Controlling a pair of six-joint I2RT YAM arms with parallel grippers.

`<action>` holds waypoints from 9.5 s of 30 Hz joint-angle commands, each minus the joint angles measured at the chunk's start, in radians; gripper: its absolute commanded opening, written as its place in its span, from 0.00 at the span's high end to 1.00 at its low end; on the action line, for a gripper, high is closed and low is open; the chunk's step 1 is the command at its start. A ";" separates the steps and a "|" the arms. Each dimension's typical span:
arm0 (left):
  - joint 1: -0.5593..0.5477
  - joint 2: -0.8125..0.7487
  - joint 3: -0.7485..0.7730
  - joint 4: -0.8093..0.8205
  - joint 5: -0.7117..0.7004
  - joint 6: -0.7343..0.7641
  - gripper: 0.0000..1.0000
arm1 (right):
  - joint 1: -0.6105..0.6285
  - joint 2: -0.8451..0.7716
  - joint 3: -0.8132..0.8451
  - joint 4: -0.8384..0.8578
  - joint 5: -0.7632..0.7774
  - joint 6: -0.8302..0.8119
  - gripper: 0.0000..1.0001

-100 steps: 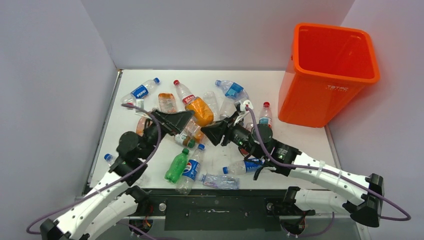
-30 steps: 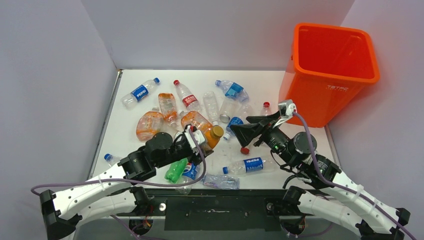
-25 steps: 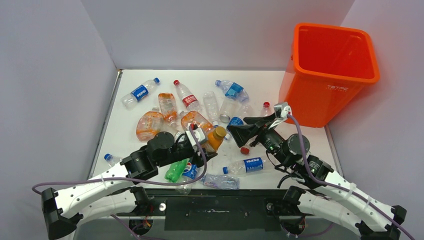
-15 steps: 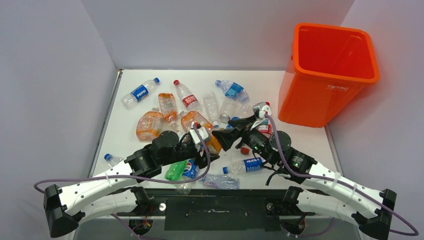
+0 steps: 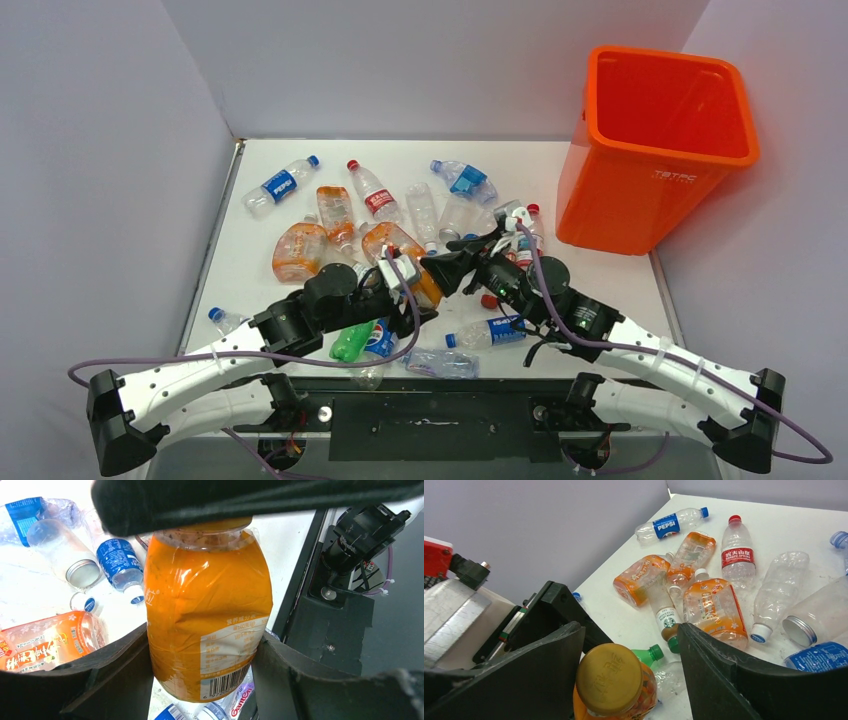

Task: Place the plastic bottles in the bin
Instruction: Place the plastic bottle in the trash bin, then pick up the plastic bottle at the center of the board, then place the plastic bottle in the trash bin.

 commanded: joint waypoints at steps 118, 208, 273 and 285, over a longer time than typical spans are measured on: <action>0.187 0.798 0.586 -0.226 -0.032 -0.225 0.27 | -0.397 -0.355 -0.386 -0.260 0.140 0.259 0.00; -0.288 -0.125 -0.091 -0.022 -0.505 1.567 1.00 | -0.176 0.212 0.161 -0.587 -0.739 -0.164 0.03; 0.083 0.246 0.132 0.646 0.428 -0.509 0.12 | -0.145 -0.050 -0.185 0.728 -0.255 0.301 0.62; 0.084 0.198 0.127 0.535 0.400 -0.435 0.66 | -0.144 -0.108 -0.086 0.415 -0.221 0.205 0.13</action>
